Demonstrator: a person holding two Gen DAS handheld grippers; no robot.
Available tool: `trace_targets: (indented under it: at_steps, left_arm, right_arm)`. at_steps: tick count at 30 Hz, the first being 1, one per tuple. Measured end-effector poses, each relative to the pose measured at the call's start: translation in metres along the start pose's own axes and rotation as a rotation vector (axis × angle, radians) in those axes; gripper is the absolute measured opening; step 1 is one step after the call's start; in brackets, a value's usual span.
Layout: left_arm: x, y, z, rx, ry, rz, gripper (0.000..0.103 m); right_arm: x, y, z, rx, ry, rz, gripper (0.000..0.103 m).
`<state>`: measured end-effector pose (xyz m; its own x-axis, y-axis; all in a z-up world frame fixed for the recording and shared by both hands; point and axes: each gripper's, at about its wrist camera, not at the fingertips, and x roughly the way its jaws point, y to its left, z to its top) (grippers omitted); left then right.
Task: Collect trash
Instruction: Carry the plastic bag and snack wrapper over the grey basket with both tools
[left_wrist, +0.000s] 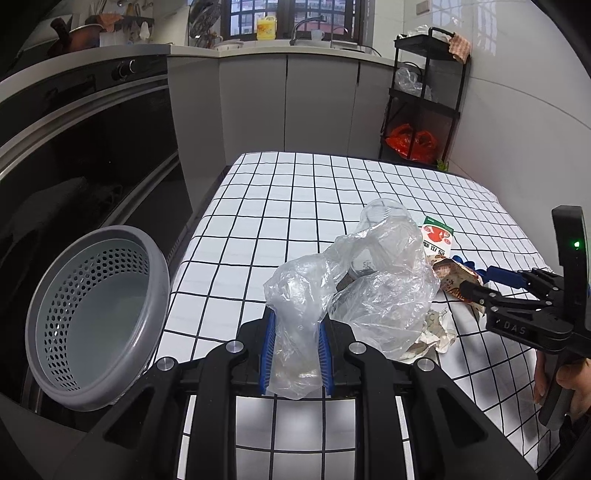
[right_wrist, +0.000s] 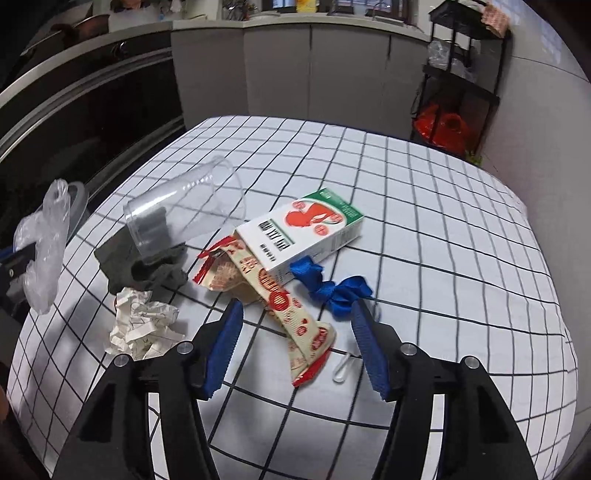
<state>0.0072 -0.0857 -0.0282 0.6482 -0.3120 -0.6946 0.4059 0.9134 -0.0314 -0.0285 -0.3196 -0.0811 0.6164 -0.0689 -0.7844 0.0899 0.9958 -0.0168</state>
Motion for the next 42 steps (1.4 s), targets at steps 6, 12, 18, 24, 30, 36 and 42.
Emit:
trace_targets:
  at_steps: [6, 12, 18, 24, 30, 36, 42]
  left_arm:
    - [0.004, 0.000, -0.001, -0.003, 0.010, 0.007, 0.021]
    - [-0.001, 0.002, -0.001, -0.005, -0.003, 0.011, 0.021]
    - [-0.008, 0.005, -0.003, -0.002, -0.010, 0.019, 0.021]
    - [-0.025, 0.020, -0.001, -0.022, -0.031, 0.059, 0.021]
    - [-0.052, 0.049, 0.003, -0.057, -0.069, 0.135, 0.021]
    - [-0.070, 0.091, 0.007, -0.102, -0.061, 0.154, 0.021]
    - [-0.073, 0.145, 0.007, -0.141, -0.040, 0.233, 0.021]
  right_arm:
    - [0.017, 0.009, -0.002, -0.029, 0.065, -0.008, 0.019]
    - [0.002, 0.010, -0.004, 0.008, 0.016, 0.003, 0.016]
    - [-0.025, 0.012, -0.007, 0.057, -0.029, 0.033, 0.016]
    - [-0.057, 0.036, -0.005, 0.057, -0.103, 0.062, 0.016]
    - [-0.075, 0.078, 0.004, 0.020, -0.149, 0.134, 0.016]
    - [-0.076, 0.129, 0.013, -0.016, -0.151, 0.203, 0.016]
    - [-0.066, 0.177, 0.032, -0.037, -0.145, 0.268, 0.016]
